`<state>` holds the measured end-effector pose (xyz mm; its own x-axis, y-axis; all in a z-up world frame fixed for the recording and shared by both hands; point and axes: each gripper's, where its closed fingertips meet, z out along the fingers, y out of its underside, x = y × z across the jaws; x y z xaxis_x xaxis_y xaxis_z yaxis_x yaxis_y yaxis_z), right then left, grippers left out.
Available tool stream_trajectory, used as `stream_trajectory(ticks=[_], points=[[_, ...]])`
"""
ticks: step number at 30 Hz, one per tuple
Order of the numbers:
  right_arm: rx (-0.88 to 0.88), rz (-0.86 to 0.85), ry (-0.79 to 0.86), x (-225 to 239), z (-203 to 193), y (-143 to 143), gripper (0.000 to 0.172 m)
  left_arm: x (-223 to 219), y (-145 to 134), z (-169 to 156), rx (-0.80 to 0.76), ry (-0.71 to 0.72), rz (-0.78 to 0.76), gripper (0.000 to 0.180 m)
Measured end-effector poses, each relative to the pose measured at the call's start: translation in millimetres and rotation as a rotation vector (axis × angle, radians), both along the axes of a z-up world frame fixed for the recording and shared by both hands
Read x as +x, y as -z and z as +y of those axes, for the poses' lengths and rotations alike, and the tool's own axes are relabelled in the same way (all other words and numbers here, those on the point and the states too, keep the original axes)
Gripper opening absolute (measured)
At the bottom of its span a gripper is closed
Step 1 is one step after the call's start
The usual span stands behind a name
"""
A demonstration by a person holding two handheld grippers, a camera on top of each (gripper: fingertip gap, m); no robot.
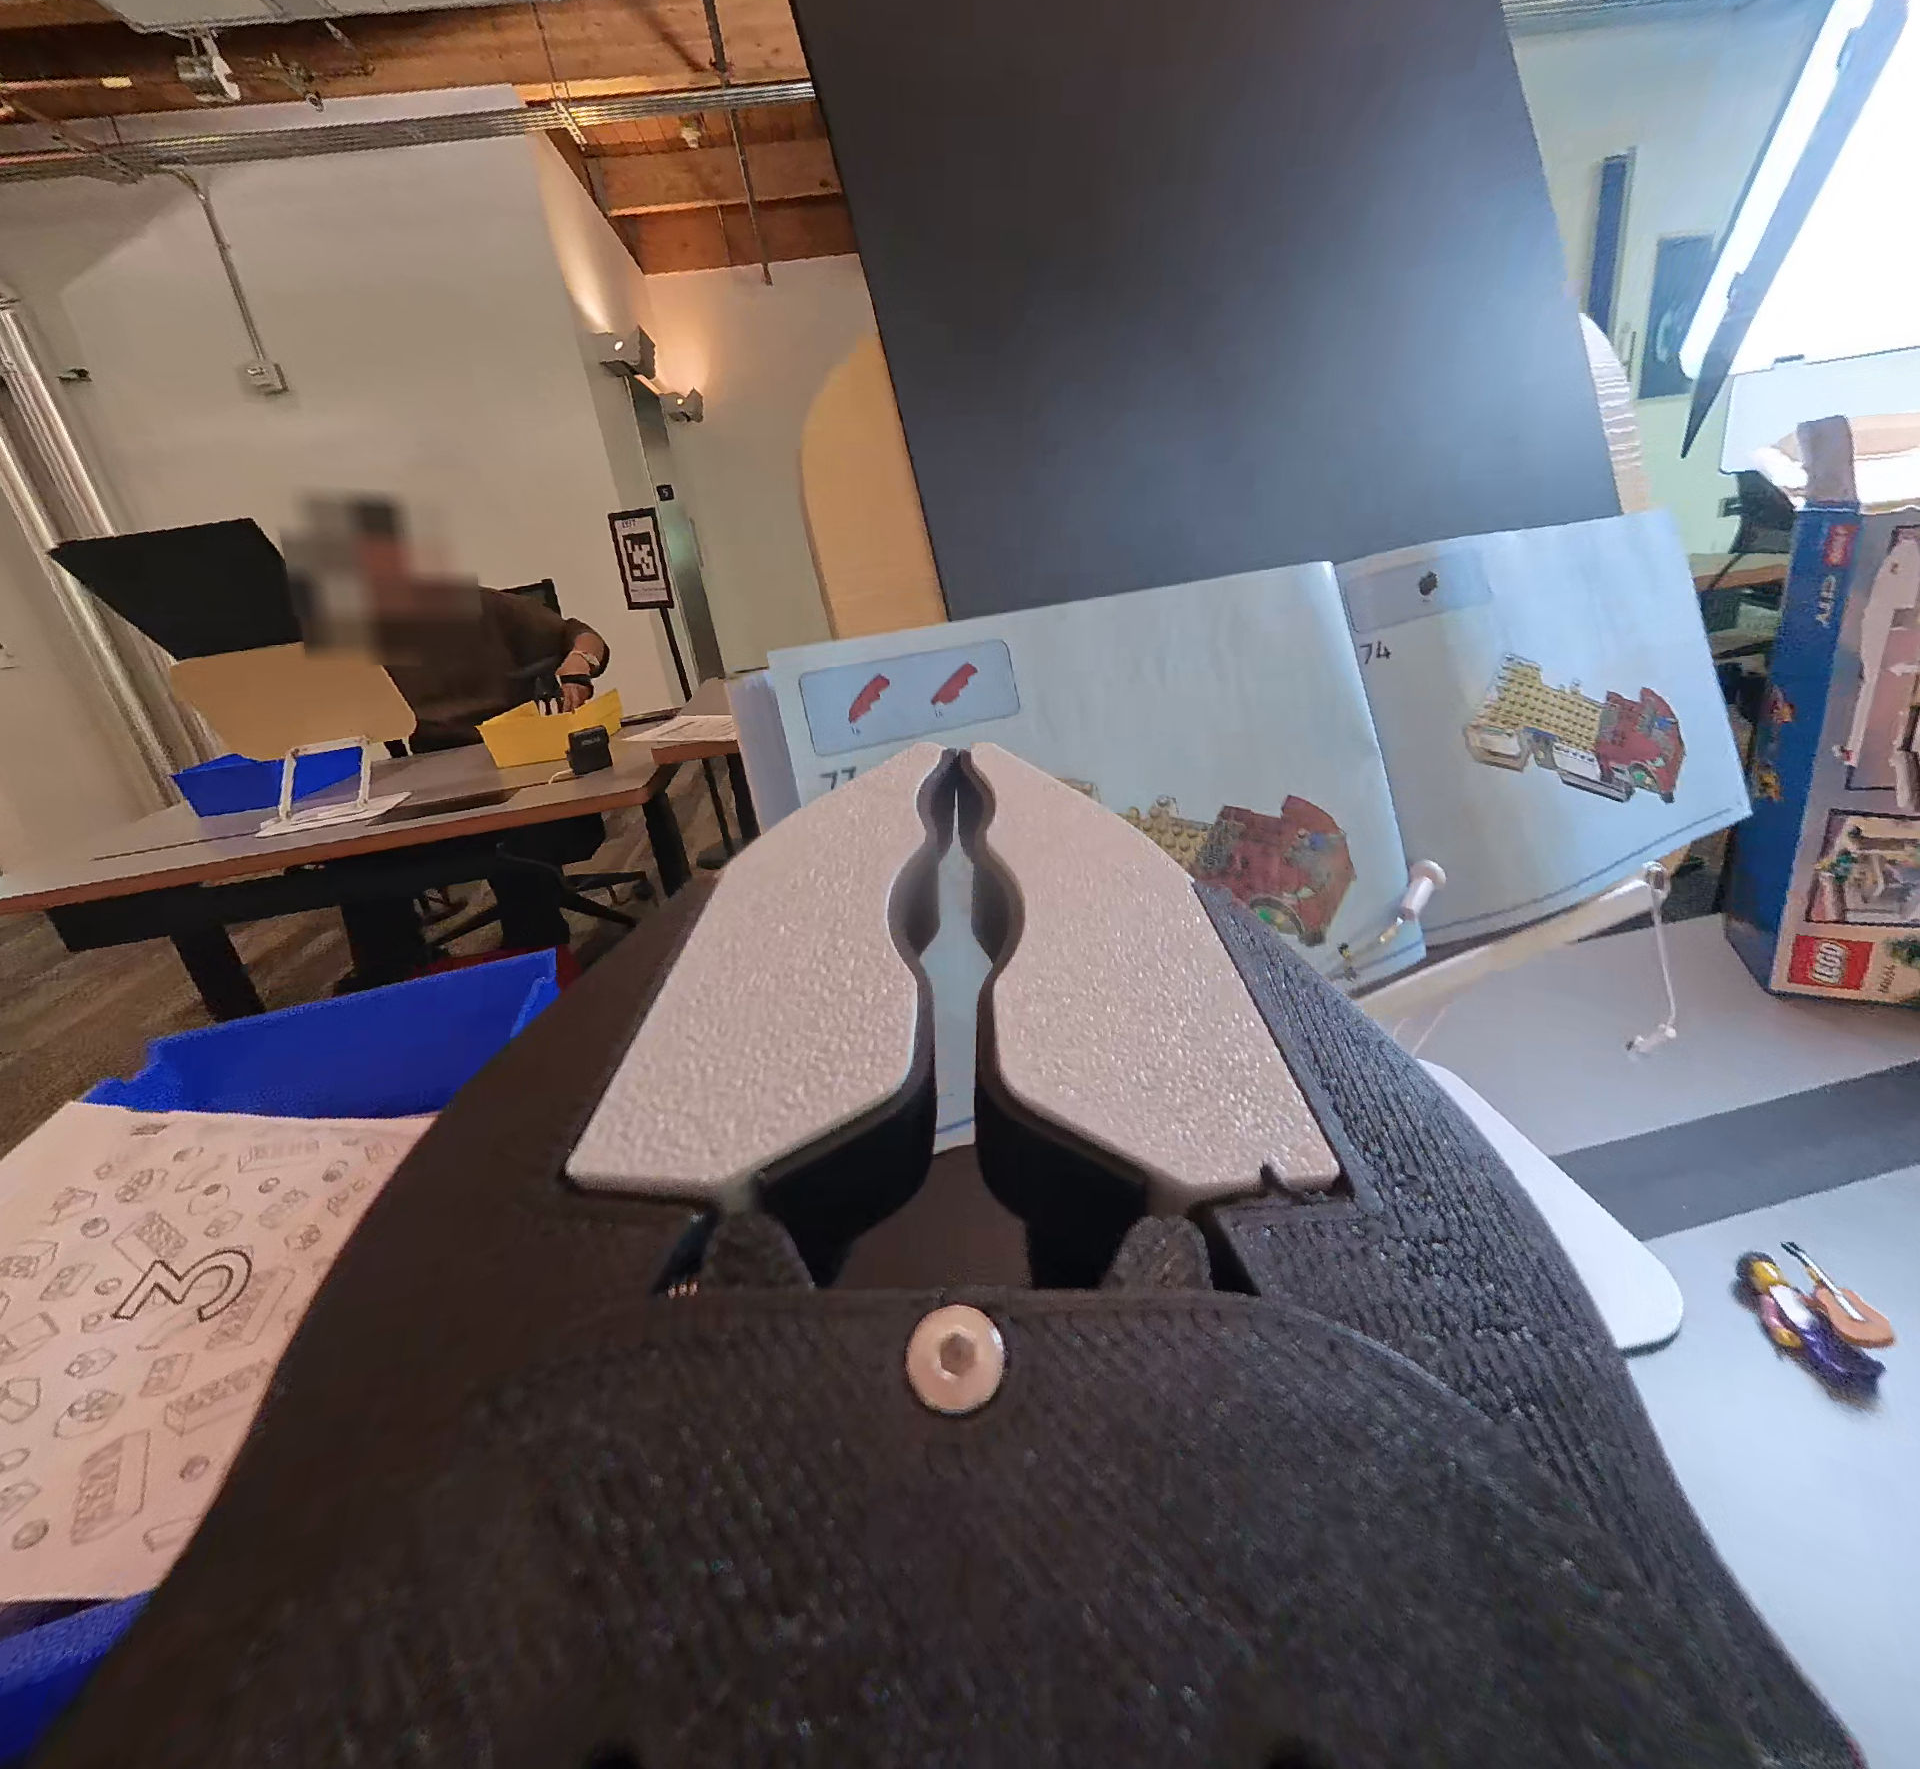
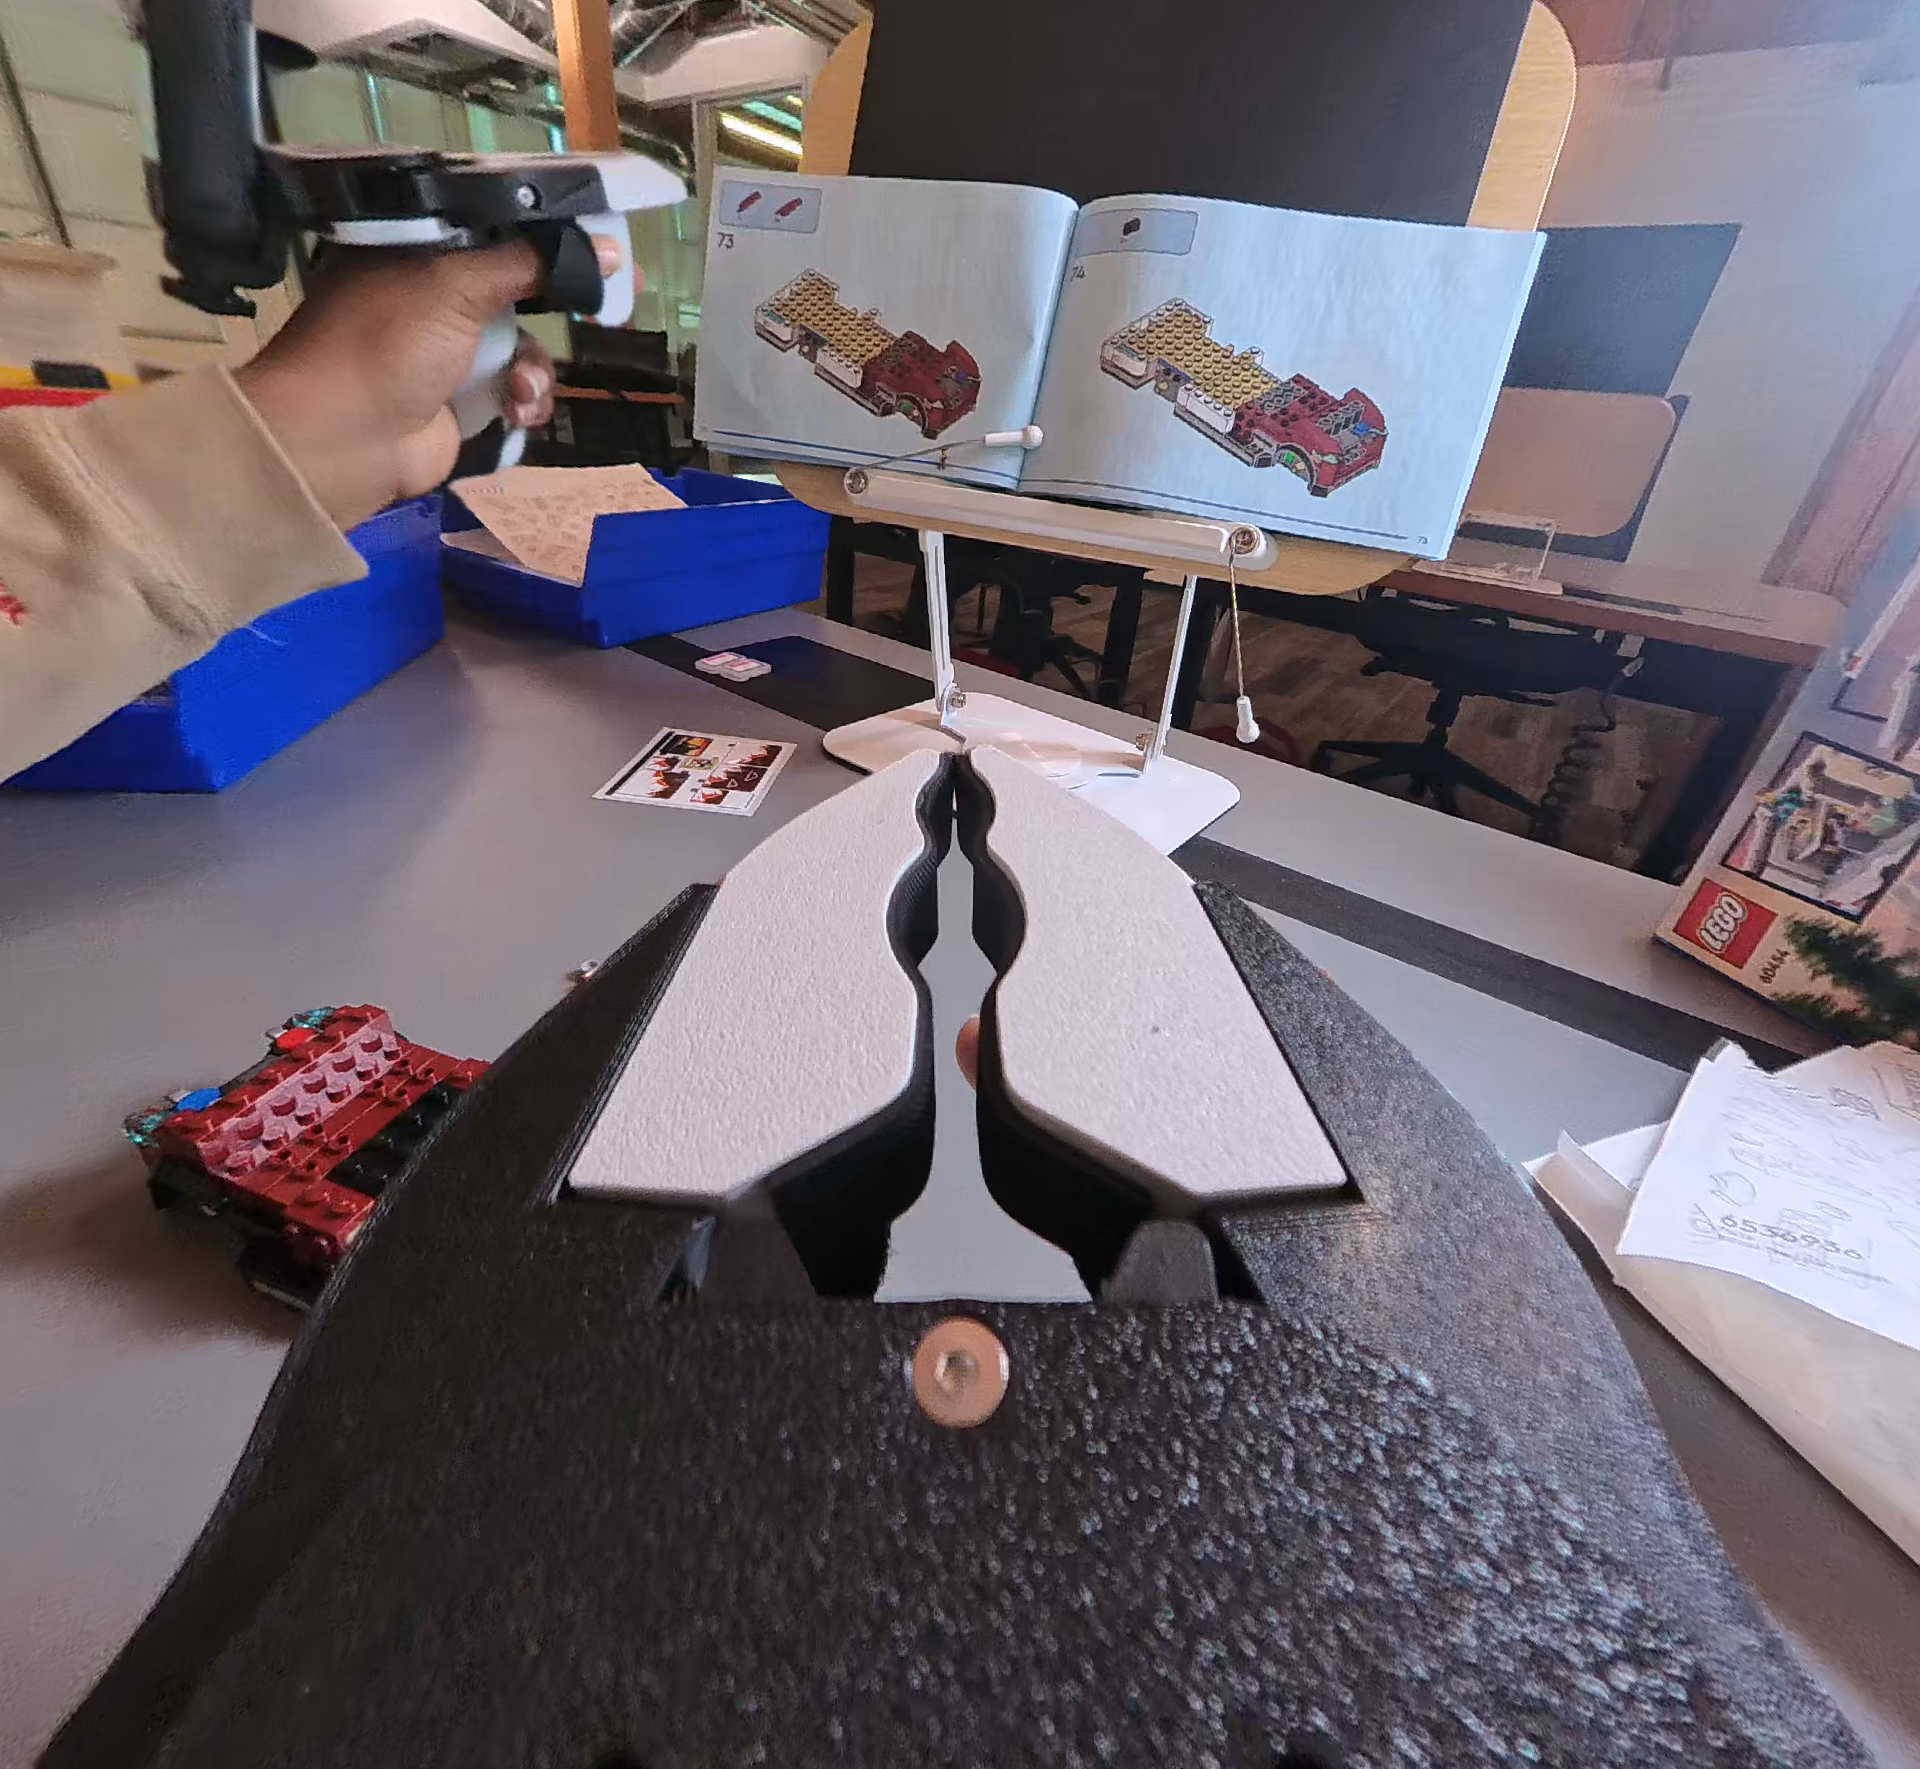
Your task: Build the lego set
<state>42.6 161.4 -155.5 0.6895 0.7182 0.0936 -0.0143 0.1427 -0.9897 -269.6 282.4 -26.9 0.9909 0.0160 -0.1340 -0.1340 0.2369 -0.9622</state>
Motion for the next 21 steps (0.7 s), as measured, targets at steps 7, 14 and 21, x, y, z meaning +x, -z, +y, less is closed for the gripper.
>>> stream_trajectory(ticks=[7,14,21], points=[[-0.022,0.005,-0.004,2,4,3,0.001,-13,-5,26,-0.037,-0.05,0.021,0.0],[-0.034,0.013,-0.008,2,4,4,0.0,3,1,34,-0.049,-0.024,0.043,0.0],[-0.026,0.004,-0.004,2,3,4,0.001,14,5,33,-0.056,0.001,0.055,0.0]])
